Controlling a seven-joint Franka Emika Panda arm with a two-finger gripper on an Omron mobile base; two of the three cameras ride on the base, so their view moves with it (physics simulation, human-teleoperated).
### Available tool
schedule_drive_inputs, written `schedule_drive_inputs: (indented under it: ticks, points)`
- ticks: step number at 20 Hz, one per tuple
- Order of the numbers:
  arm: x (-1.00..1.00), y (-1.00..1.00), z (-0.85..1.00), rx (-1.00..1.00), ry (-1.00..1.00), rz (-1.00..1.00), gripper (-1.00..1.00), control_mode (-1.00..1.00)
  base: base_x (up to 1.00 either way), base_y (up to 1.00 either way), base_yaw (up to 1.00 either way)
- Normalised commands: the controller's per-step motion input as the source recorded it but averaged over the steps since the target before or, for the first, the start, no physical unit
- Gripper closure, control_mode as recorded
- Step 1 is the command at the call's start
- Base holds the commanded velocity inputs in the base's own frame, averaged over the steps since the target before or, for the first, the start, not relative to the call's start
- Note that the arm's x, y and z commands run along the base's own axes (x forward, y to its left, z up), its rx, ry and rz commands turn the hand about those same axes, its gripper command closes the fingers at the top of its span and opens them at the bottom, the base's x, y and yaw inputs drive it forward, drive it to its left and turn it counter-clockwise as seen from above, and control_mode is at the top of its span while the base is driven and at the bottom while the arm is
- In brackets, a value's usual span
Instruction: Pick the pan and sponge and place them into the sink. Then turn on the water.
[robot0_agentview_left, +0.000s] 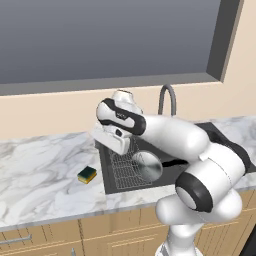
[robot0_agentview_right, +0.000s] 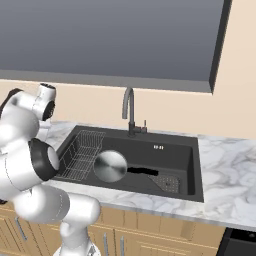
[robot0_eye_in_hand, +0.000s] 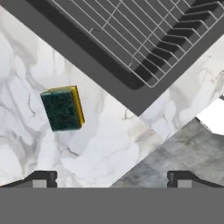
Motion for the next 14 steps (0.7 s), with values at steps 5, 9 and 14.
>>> schedule_drive_inputs:
  ticks: [5, 9, 14]
  points:
    - [0.0, 0.12, -0.37, -0.05, 0.0, -0.05, -1.0, -1.0, 0.0, 0.0, 0.0]
    - [0.0, 0.18, -0.4, -0.08, -0.01, 0.0, -1.0, -1.0, 0.0, 0.0, 0.0]
    - [0.01, 0.06, -0.18, -0.05, -0.01, 0.0, -1.0, -1.0, 0.0, 0.0, 0.0]
